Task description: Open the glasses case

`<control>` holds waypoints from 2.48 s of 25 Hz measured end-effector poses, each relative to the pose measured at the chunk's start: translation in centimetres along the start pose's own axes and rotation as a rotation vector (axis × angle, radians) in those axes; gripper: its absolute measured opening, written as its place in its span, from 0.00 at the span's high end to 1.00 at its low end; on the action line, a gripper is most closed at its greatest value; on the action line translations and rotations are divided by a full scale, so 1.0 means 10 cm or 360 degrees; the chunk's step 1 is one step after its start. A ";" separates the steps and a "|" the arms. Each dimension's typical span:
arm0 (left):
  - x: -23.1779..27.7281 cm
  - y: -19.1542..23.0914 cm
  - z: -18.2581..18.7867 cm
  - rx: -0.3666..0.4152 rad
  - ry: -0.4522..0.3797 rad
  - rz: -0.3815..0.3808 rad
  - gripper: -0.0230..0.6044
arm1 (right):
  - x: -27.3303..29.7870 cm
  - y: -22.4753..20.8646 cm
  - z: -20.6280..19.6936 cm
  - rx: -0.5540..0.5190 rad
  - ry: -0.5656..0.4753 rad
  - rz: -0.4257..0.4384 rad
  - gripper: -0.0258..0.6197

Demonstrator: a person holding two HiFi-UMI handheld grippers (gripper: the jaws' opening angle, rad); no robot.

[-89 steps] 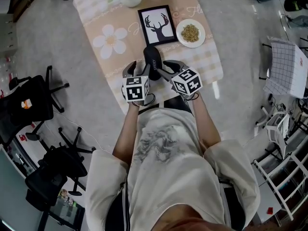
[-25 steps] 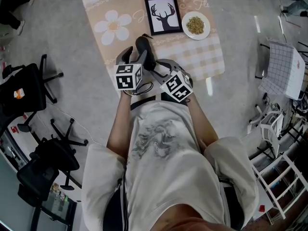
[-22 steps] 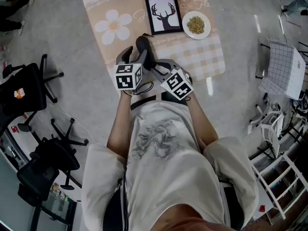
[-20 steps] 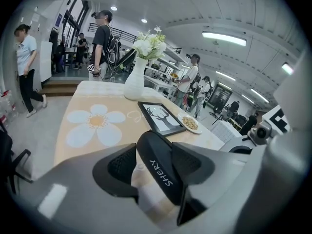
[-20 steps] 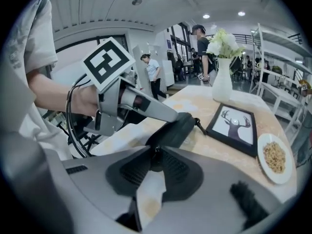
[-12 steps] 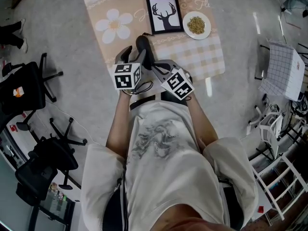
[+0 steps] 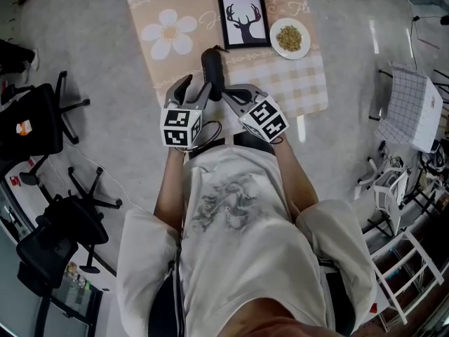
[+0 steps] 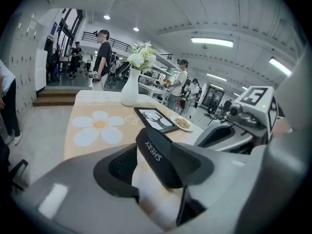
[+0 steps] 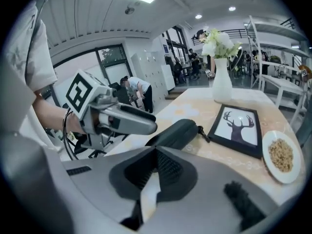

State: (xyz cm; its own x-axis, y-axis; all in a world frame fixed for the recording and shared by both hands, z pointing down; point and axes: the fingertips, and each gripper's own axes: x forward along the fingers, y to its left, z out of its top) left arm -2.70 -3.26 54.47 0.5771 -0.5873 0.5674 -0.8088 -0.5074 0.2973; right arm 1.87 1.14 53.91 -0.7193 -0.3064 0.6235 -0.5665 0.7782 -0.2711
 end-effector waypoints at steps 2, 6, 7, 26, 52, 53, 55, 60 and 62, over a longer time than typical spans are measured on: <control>-0.08 -0.08 -0.12 0.0062 0.0014 -0.0020 0.58 | 0.00 0.00 0.03 0.0014 -0.0015 0.0019 0.94; -0.13 -0.23 -0.35 0.0190 0.0066 -0.0033 0.54 | 0.04 0.04 0.09 0.0029 -0.0032 0.0057 0.94; -0.13 -0.26 -0.39 0.0205 0.0077 -0.0032 0.52 | 0.05 0.05 0.11 0.0027 -0.0031 0.0067 0.94; 0.08 -0.12 -0.36 0.0387 0.0079 0.0187 0.50 | 0.23 0.18 0.33 0.0044 -0.0005 0.0234 0.94; 0.01 -0.02 -0.44 0.0172 0.0121 0.0111 0.54 | 0.26 0.14 0.42 -0.0303 0.0126 0.0321 0.93; 0.01 -0.02 -0.44 0.0170 0.0121 0.0111 0.54 | 0.27 0.17 0.41 -0.0302 0.0129 0.0347 0.89; 0.00 -0.02 -0.44 0.0169 0.0121 0.0111 0.54 | 0.28 0.21 0.39 -0.0304 0.0143 0.0387 0.81; 0.00 -0.02 -0.43 0.0172 0.0131 0.0108 0.54 | 0.34 0.23 0.36 -0.0345 0.0193 0.0379 0.80; 0.01 -0.03 -0.42 0.0174 0.0131 0.0103 0.54 | 0.36 0.25 0.37 -0.0382 0.0201 0.0363 0.83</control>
State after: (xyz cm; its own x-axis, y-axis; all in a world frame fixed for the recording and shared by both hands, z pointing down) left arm -2.90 -0.52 57.65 0.5092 -0.5697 0.6451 -0.8242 -0.5385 0.1750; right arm -3.65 -0.05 52.81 -0.7524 -0.0516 0.6567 -0.2758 0.9300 -0.2429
